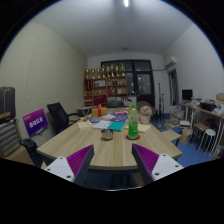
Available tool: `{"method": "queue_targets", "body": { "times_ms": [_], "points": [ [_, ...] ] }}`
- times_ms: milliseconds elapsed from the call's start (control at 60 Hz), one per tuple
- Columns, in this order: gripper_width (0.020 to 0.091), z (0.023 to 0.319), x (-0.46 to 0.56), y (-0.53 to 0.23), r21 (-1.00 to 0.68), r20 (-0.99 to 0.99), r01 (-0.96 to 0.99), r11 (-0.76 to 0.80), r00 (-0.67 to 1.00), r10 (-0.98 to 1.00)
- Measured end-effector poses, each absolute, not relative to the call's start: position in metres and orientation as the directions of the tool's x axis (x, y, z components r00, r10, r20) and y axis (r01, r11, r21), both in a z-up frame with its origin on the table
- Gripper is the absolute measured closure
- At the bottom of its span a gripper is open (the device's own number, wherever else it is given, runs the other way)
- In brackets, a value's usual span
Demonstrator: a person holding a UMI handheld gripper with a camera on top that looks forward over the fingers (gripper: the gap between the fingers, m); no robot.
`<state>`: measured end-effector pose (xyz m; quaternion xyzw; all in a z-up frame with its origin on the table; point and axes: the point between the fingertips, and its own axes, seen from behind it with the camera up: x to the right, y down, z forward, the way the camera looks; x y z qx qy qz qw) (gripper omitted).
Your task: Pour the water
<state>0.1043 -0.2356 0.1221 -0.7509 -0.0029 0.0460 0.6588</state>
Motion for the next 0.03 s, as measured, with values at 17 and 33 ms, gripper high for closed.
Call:
{"method": "queue_targets", "body": {
  "times_ms": [17, 33],
  "points": [
    [0.0275, 0.1238, 0.1024, -0.2401, -0.99, -0.062, -0.054, -0.127, 0.996, 0.066],
    [0.0273, 0.1252, 0.1006, -0.2447, -0.991, -0.061, -0.053, -0.123, 0.996, 0.067]
  ]
}}
